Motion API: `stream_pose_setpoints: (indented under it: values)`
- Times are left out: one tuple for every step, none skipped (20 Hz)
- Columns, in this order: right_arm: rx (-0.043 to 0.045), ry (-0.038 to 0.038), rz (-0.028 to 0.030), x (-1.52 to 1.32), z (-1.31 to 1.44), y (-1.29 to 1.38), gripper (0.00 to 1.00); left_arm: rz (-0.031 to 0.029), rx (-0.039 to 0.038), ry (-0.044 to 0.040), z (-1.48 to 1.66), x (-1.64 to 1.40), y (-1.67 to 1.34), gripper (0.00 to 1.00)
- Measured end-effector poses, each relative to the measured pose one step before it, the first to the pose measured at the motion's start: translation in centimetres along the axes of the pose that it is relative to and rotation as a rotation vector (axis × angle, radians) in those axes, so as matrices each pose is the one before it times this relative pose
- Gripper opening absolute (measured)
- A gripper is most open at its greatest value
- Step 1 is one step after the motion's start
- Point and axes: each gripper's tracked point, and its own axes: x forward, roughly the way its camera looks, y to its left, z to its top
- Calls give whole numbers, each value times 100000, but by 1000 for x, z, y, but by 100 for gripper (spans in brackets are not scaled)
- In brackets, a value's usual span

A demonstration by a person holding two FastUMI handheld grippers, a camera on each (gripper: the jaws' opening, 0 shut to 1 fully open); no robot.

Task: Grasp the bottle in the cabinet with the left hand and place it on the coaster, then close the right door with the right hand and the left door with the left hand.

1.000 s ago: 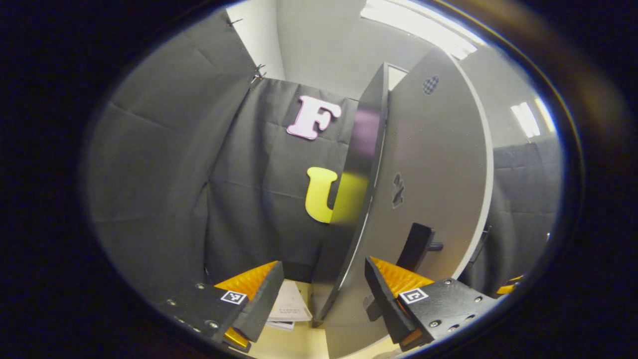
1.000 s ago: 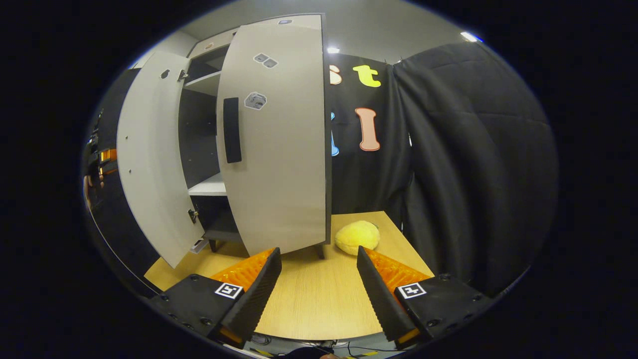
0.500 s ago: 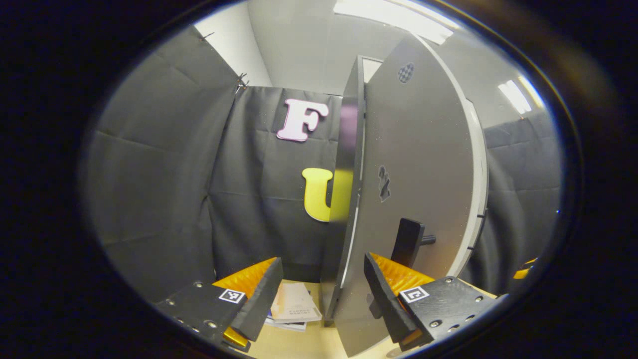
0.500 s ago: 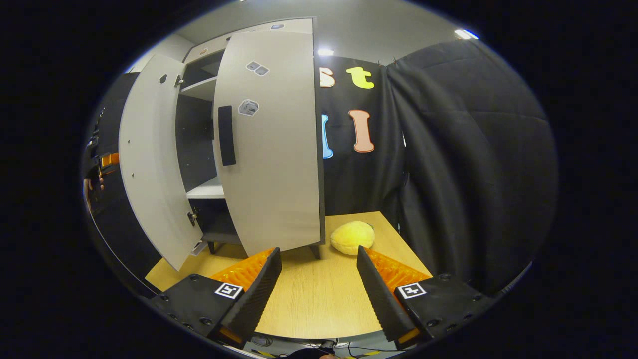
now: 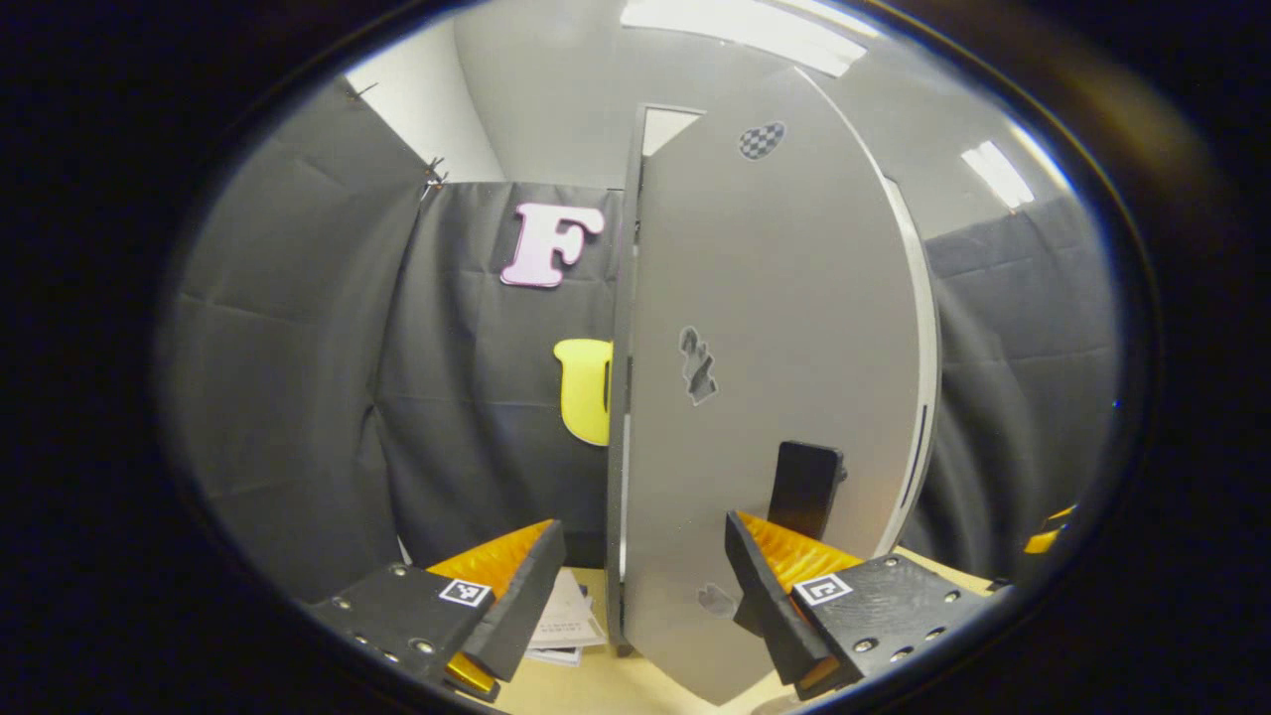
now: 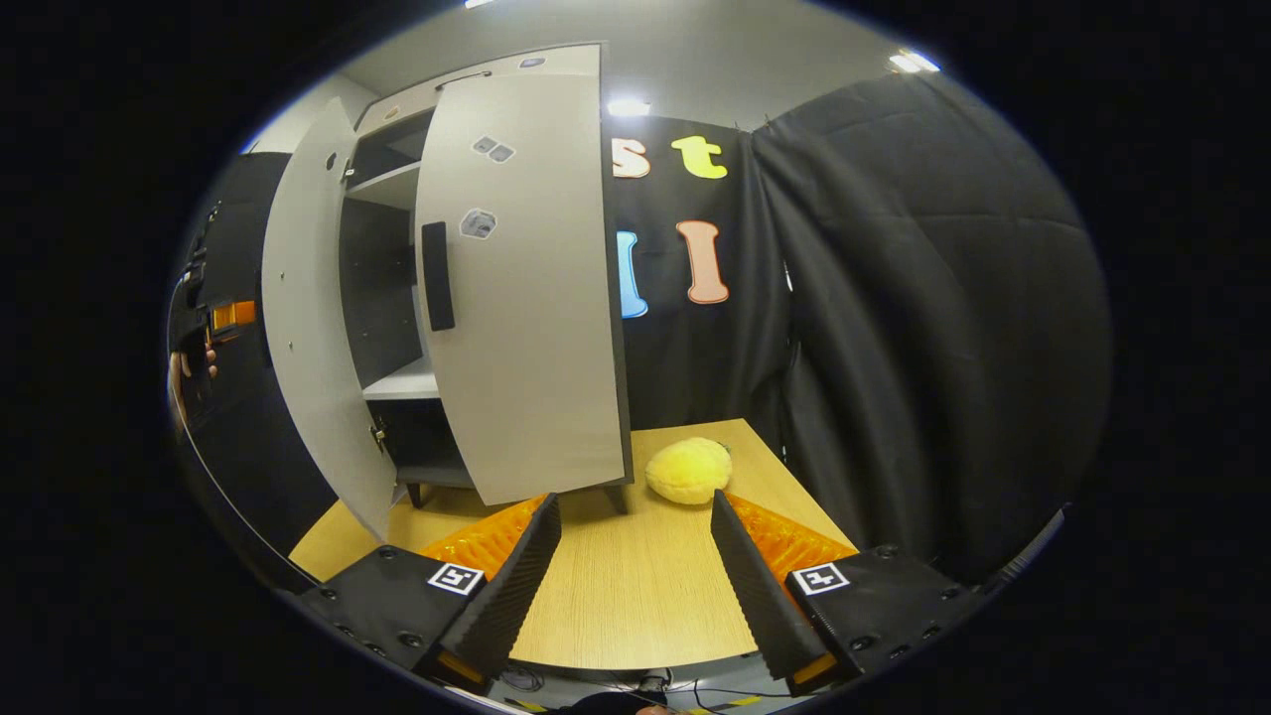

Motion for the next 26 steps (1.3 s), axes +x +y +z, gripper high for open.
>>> stream_pose_setpoints:
  values:
    - [1224,-1259,-949,-165,309,-328,97,222,985,-212,-40,569,-795,95]
    - [967,-951,-918,-10,93,-293,97,-1034,237,-2,-75,562,-1029,96]
    - [797,-422,-594,89,180,-181,97,-1654,-690,-229,-46,658,-1363,97]
    - [547,-488,-485,48,147,-131,96,-1533,-1597,-266,-153,782,-1247,98]
    - [353,-322,-225,-200,107,-66,95,-1299,-1398,-96,-179,362,-1214,99]
    - [146,-316,-247,-193,-26,-156,95,2146,-31,-794,-17,231,-533,100]
    - [-85,-273,-458,-239,-99,-162,95,3881,977,-969,-54,11,1,100]
    - [80,151,-627,-154,-109,-22,95,3161,1478,-947,-76,-463,42,99]
    - [688,358,-418,18,-124,16,95,1902,1487,-1327,44,-912,-118,99]
    - [950,590,164,18,-177,44,95,1182,1319,-1578,402,-693,-199,100]
    - [891,927,524,53,-196,2,95,709,1159,-1227,234,-843,-303,100]
    - [665,892,534,-58,-266,52,95,217,1171,-899,349,-1018,-271,100]
    - [287,584,514,25,63,93,92,48,1004,-452,221,-1262,168,100]
    - [217,-87,879,311,-6,176,95,-627,610,-208,378,-1163,194,100]
    - [-161,-873,1084,201,379,334,92,-1261,19,-826,557,-1398,128,100]
    - [-193,-1270,1270,432,497,338,98,-898,-724,-1201,750,-1202,196,94]
    - [-250,-1500,2256,416,729,593,98,387,-1158,-1539,798,-1211,649,89]
    - [-659,-2424,2488,602,822,693,98,1493,-1225,-1435,810,-1121,743,94]
    - [-1329,-1961,2209,637,954,587,98,1795,-1493,-1268,730,-1190,837,94]
    - [-2005,-1360,2200,763,828,567,98,1322,-1368,-969,664,-1022,703,100]
    - [-2295,-1565,2030,705,1033,531,98,1596,-806,-601,556,-954,826,100]
    - [-2353,-2182,1522,647,1413,560,98,2343,4,-480,526,-905,1062,100]
    - [-2299,-2363,1104,486,1323,497,98,2789,462,-250,358,-1054,1283,100]
    - [-2089,-2545,-190,472,1287,279,98,2697,626,-486,433,-854,1150,99]
    - [-1812,-878,-98,591,993,299,98,2029,494,-966,449,-814,1060,99]
    - [-1763,-17,-533,477,566,331,98,1344,184,-847,299,-614,829,100]
